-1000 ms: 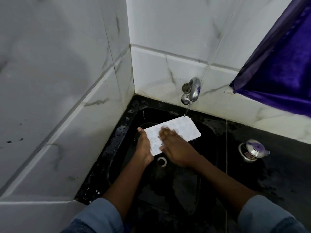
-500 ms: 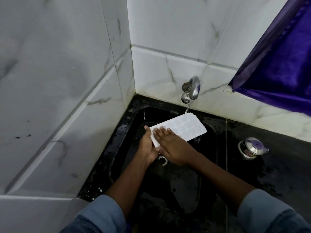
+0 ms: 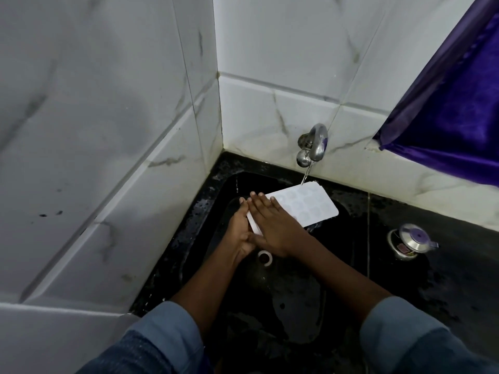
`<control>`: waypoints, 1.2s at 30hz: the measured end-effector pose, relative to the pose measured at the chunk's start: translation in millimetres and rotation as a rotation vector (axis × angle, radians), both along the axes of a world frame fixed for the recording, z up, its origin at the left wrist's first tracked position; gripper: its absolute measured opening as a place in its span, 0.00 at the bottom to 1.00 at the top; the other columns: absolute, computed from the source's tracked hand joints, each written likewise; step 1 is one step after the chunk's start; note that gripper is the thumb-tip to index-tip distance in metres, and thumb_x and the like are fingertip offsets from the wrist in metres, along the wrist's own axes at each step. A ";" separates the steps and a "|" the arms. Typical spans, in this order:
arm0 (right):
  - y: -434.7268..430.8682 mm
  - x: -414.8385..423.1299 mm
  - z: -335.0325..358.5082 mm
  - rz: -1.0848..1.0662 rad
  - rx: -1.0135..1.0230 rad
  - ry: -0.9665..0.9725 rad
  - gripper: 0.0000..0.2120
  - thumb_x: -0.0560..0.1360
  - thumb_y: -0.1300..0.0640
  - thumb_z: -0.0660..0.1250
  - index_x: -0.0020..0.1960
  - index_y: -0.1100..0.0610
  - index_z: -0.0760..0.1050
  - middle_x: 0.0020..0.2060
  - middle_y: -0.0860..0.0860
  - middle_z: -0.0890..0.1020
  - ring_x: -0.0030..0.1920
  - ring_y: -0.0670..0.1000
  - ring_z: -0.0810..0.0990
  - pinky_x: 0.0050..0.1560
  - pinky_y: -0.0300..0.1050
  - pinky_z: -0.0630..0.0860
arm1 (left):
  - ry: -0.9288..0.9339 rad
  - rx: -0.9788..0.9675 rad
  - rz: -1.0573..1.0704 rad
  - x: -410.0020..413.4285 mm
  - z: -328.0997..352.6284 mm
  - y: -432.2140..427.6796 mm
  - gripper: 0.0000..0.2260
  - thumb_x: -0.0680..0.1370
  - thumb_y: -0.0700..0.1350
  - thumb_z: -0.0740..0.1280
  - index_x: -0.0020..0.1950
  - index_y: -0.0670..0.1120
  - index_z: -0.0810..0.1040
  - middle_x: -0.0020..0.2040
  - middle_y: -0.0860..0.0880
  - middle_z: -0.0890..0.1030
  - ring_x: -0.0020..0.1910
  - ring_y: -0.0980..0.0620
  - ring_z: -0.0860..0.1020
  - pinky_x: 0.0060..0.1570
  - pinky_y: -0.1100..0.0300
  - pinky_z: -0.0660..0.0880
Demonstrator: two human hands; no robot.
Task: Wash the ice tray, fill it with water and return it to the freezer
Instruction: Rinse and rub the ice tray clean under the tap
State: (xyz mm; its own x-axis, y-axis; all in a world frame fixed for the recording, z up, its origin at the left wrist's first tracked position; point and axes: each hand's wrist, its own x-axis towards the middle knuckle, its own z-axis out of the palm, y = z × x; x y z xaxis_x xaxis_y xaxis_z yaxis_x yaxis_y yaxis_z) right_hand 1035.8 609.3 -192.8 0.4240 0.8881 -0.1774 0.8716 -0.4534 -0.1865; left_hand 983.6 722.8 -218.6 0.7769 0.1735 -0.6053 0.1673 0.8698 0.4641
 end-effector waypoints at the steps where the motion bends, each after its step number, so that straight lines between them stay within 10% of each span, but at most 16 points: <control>1: 4.8 2.7 0.1 -0.018 0.006 0.004 0.50 0.76 0.24 0.40 0.85 0.57 0.40 0.84 0.55 0.40 0.84 0.54 0.36 0.83 0.53 0.37 | -0.007 0.008 0.019 0.8 0.3 0.6 0.24 0.87 0.60 0.53 0.59 0.44 0.81 0.52 0.44 0.89 0.45 0.49 0.89 0.52 0.49 0.77; 6: -27.7 -23.6 -8.3 0.071 -0.027 -0.023 0.50 0.78 0.23 0.44 0.85 0.57 0.37 0.83 0.53 0.37 0.83 0.52 0.34 0.83 0.52 0.36 | 0.020 0.012 -0.016 -1.8 -3.3 18.3 0.39 0.83 0.69 0.54 0.74 0.37 0.75 0.68 0.35 0.81 0.67 0.37 0.80 0.68 0.43 0.75; 11: -1.1 7.1 -6.7 0.005 -0.008 0.008 0.48 0.78 0.24 0.38 0.85 0.55 0.39 0.84 0.52 0.40 0.83 0.52 0.35 0.83 0.57 0.39 | -0.033 -0.023 0.008 -2.8 -1.6 4.8 0.26 0.87 0.62 0.51 0.65 0.45 0.80 0.58 0.44 0.87 0.49 0.46 0.88 0.53 0.47 0.79; 20: -53.7 66.6 -9.6 -0.384 0.000 0.078 0.56 0.72 0.20 0.31 0.85 0.60 0.38 0.84 0.60 0.42 0.83 0.58 0.37 0.80 0.53 0.33 | -0.027 0.015 0.039 -10.1 -9.3 33.9 0.37 0.84 0.68 0.53 0.77 0.38 0.73 0.71 0.35 0.79 0.70 0.34 0.77 0.69 0.38 0.73; 23: -32.4 29.1 -8.0 -0.209 0.073 0.149 0.48 0.79 0.26 0.44 0.85 0.59 0.38 0.84 0.56 0.40 0.82 0.53 0.35 0.82 0.52 0.37 | -0.075 -0.027 0.007 -9.5 -2.5 26.6 0.38 0.84 0.69 0.50 0.73 0.38 0.75 0.67 0.35 0.82 0.63 0.36 0.82 0.64 0.40 0.75; 36: -22.9 27.0 -11.2 -0.120 0.063 0.184 0.54 0.73 0.21 0.35 0.85 0.59 0.38 0.83 0.54 0.38 0.83 0.53 0.36 0.83 0.50 0.39 | -0.074 -0.023 -0.010 -12.5 0.8 21.9 0.39 0.83 0.69 0.49 0.74 0.39 0.75 0.67 0.35 0.82 0.63 0.36 0.83 0.67 0.39 0.73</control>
